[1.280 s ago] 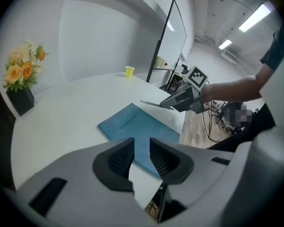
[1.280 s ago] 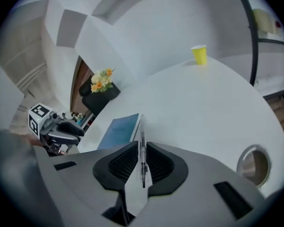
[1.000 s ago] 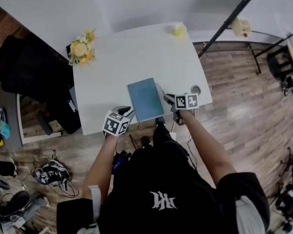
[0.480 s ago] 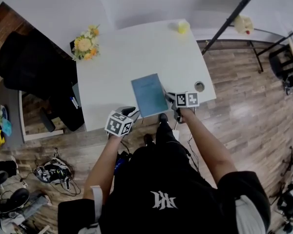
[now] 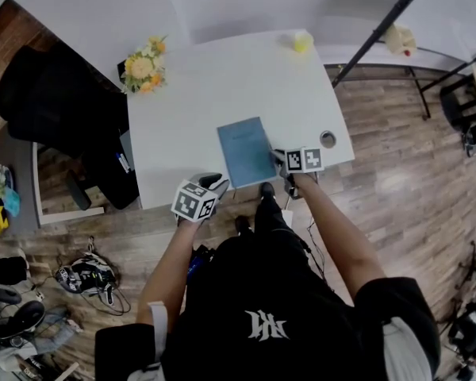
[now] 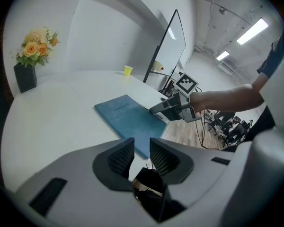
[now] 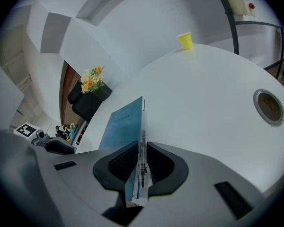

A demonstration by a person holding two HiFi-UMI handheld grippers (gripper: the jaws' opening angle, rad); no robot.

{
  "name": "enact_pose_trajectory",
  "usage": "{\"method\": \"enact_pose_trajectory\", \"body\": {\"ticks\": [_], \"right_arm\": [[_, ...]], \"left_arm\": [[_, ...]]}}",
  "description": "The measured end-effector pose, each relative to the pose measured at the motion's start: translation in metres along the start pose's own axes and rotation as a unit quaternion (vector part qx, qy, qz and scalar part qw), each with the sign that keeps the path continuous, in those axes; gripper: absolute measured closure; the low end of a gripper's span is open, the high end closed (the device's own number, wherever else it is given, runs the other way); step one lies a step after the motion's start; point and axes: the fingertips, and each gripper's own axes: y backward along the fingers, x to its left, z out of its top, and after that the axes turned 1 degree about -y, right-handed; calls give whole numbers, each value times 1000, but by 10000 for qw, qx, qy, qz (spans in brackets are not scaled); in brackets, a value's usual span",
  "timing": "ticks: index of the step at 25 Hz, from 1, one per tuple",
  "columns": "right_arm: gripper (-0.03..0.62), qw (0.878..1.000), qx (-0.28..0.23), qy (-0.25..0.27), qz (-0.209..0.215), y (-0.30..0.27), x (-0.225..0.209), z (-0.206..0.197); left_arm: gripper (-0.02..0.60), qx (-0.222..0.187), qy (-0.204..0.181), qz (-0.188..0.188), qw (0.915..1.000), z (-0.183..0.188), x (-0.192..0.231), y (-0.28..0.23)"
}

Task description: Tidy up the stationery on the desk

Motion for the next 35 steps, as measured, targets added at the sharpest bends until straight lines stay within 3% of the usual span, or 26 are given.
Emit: {"method": "enact_pose_trajectory", "body": {"ticks": [10,24,31,35], "right_arm": [[516,9990,20,-307,318,-3,5,-2],[516,9996,-200,-27,193,12,5,9],[516,9966,-539,387,492,35,46,35],[519,9889,-822,905,846,56,89,54]], "left_arm": [[479,-12,38,18,10000,-1,0,-2],[479,-174,33,123,9998,4,-2,5],[479,-419,-124,101,9990,24,-6,13],[480,-763,-199,112,9968,51,-7,26]]}}
